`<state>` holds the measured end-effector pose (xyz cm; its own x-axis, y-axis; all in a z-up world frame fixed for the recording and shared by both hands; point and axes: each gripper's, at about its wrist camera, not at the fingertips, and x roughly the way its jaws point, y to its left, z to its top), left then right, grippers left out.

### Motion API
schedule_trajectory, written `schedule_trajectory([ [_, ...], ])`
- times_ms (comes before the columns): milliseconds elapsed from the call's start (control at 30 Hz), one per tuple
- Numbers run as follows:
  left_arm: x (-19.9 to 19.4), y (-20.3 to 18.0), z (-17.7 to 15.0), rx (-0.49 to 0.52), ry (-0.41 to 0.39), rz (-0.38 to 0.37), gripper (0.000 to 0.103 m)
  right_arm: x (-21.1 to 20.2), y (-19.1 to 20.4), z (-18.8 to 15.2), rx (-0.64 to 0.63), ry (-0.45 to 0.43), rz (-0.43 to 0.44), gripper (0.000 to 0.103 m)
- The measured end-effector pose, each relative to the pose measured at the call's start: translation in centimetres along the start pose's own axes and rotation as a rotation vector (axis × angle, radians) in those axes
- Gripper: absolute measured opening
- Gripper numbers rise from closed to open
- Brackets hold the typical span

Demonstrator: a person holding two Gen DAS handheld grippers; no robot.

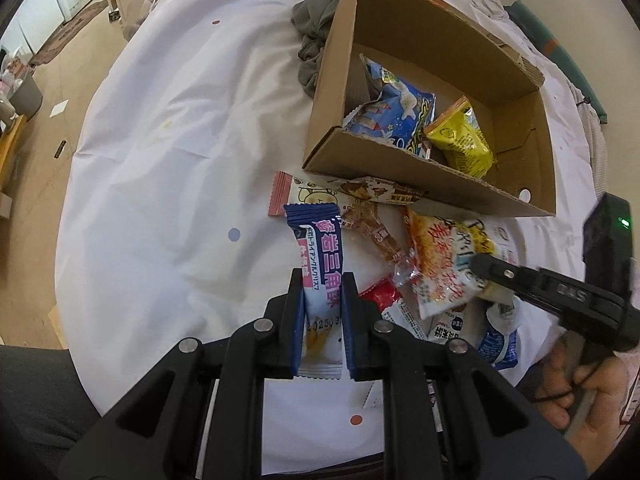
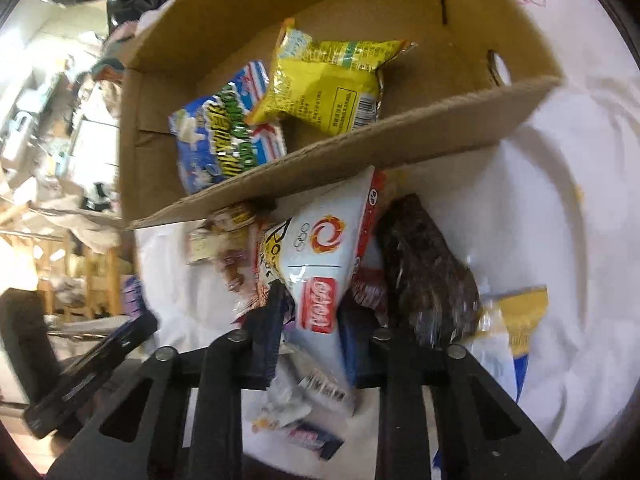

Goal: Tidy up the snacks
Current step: 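Grasp the blue candy bar with the left tool while the right tool grasps the white-red bag, then lower both held snacks into the box and open both tools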

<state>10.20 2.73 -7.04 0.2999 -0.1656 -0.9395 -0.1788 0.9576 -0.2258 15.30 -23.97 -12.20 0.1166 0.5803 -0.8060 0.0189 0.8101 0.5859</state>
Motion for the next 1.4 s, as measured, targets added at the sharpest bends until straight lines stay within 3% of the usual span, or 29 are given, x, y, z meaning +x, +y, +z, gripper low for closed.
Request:
schedule_trajectory([
  [200, 0.2, 0.2, -0.1, 0.002, -0.003, 0.022, 0.013, -3.1, 0.4, -2.3, -0.041, -0.047, 0.007, 0.021],
  [733, -0.7, 0.1, -0.3, 0.045, -0.112, 0.1, 0.013, -10.3, 1.2, -4.5, -0.082, -0.292, 0.22, 0.021],
  [1033, -4.7, -1.0, 1.3, 0.072, -0.246, 0.092, 0.013, -15.0, 1.4, -3.3, -0.098, -0.53, 0.123, 0.021],
  [1400, -7.0, -5.2, 6.5, 0.175, -0.323, 0.047, 0.013, -15.0, 2.5, 1.0, -0.131, -0.554, 0.085, 0.021],
])
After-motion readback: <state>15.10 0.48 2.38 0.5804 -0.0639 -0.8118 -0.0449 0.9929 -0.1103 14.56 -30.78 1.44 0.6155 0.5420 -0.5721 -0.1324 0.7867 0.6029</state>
